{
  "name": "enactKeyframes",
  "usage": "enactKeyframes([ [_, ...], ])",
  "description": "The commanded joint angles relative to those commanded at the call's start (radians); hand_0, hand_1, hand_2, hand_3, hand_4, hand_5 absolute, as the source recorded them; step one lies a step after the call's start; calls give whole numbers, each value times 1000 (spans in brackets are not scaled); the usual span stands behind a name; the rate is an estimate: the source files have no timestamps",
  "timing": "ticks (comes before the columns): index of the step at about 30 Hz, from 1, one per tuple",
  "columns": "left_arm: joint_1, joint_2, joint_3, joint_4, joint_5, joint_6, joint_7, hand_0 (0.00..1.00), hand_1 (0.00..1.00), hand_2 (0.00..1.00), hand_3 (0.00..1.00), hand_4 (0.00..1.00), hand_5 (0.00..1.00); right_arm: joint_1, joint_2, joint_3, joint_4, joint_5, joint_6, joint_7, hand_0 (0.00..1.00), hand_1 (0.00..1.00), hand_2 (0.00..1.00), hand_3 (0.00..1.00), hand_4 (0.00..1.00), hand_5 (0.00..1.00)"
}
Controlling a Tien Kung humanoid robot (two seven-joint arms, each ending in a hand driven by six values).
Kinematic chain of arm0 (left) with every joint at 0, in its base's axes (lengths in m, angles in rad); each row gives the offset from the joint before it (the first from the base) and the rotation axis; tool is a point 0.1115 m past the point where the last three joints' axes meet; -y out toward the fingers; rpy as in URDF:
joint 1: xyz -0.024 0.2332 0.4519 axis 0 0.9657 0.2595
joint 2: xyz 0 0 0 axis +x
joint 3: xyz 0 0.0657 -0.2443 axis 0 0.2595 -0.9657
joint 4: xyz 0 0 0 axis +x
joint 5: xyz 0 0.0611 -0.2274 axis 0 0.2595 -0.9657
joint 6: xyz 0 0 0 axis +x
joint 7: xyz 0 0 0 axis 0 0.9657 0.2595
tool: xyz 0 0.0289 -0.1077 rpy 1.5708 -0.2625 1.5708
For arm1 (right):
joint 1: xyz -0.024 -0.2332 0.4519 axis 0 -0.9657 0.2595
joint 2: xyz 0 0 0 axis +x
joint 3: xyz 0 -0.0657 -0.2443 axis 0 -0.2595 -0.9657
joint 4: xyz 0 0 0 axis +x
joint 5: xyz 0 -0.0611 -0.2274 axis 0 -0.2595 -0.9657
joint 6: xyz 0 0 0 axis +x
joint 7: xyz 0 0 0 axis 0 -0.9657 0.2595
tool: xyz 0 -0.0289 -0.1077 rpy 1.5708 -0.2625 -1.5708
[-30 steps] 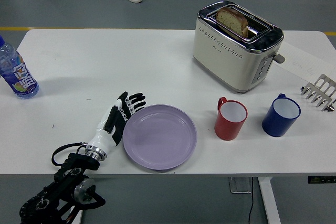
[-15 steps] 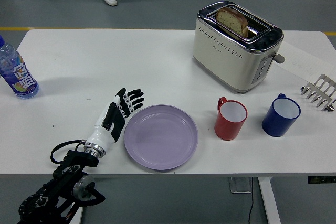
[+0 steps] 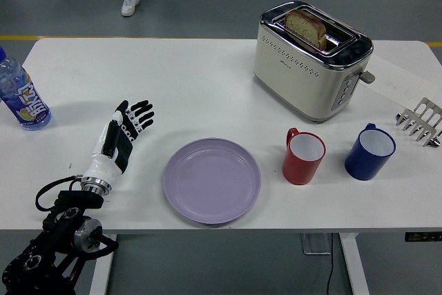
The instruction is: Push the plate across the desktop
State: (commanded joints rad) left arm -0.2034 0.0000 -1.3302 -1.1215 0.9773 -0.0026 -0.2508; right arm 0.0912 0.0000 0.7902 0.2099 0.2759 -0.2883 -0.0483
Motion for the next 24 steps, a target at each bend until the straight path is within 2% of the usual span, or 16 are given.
enactKeyframes([
  [4, 25, 0, -76, -23, 22, -14, 24, 801, 774, 768, 700, 547, 998, -5, 0, 2, 1, 1, -3, -2, 570, 476, 619, 630, 412, 587],
  [7, 39, 0, -105, -38, 27, -22, 33, 801, 774, 768, 700, 547, 998, -7, 0, 3, 1, 1, -4, -3, 570, 476, 619, 630, 412, 587],
  [15, 90, 69, -205, -74, 44, -37, 51, 801, 771, 767, 700, 554, 998, -8, 0, -4, 0, 16, 1, 1, 570, 476, 620, 631, 412, 587],
  [24, 117, 102, -311, -89, 44, -36, 51, 802, 771, 767, 701, 563, 998, -3, 0, -8, 0, 23, 5, 1, 569, 475, 620, 630, 412, 588],
])
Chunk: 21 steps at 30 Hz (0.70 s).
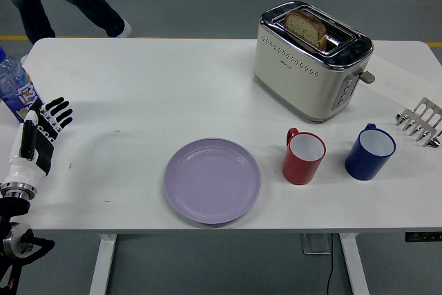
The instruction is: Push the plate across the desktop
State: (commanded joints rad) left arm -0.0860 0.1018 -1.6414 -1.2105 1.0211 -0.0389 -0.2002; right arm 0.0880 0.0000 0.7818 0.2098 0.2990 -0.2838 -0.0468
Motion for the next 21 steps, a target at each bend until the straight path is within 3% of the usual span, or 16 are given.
enactKeyframes([
  [9, 10, 9, -31, -5, -6, 2, -2, 802, 771, 767, 702, 567, 998, 2, 0, 1, 0, -4, 2, -1, 569, 476, 620, 631, 412, 587],
  [21, 0, -3, -41, 1, -13, 8, -8, 802, 772, 766, 703, 575, 998, 6, 0, 0, -1, -6, 3, -1, 569, 475, 621, 630, 412, 588],
])
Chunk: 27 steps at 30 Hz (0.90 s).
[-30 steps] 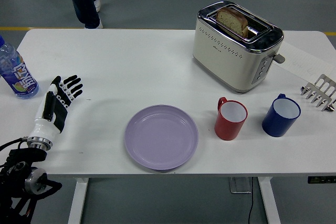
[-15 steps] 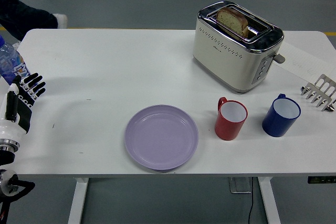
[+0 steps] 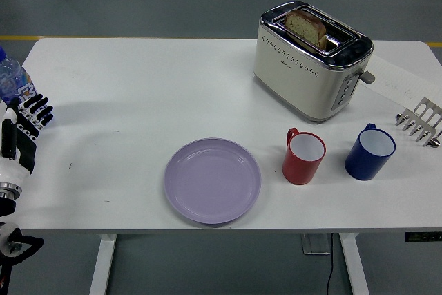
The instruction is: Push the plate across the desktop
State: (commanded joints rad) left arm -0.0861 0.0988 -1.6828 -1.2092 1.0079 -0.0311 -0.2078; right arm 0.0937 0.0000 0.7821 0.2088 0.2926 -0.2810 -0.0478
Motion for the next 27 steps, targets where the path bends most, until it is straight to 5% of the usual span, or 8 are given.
enactKeyframes([
  [16, 1, -1, -15, -1, 8, -7, 12, 802, 771, 764, 703, 578, 998, 2, 0, 1, -1, 0, -1, 2, 569, 475, 621, 630, 410, 587],
  [27, 8, 7, -31, -8, 41, -65, 91, 800, 771, 762, 705, 580, 998, -3, 0, 2, 0, 4, -3, 2, 568, 476, 621, 630, 409, 587],
])
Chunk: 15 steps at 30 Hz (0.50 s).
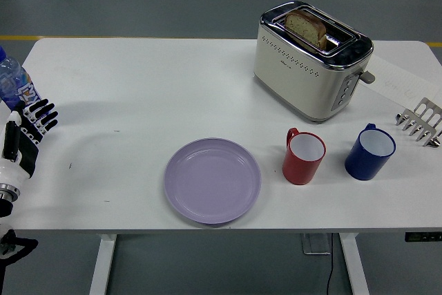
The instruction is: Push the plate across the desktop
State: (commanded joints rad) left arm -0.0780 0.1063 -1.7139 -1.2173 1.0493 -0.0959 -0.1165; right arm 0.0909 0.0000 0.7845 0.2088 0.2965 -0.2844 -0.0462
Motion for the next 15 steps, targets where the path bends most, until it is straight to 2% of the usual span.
enactKeyframes([
  [15, 3, 1, 9, 4, -4, 3, 8, 799, 770, 761, 705, 583, 998, -10, 0, 7, 3, -4, -9, -4, 568, 476, 621, 630, 408, 588],
])
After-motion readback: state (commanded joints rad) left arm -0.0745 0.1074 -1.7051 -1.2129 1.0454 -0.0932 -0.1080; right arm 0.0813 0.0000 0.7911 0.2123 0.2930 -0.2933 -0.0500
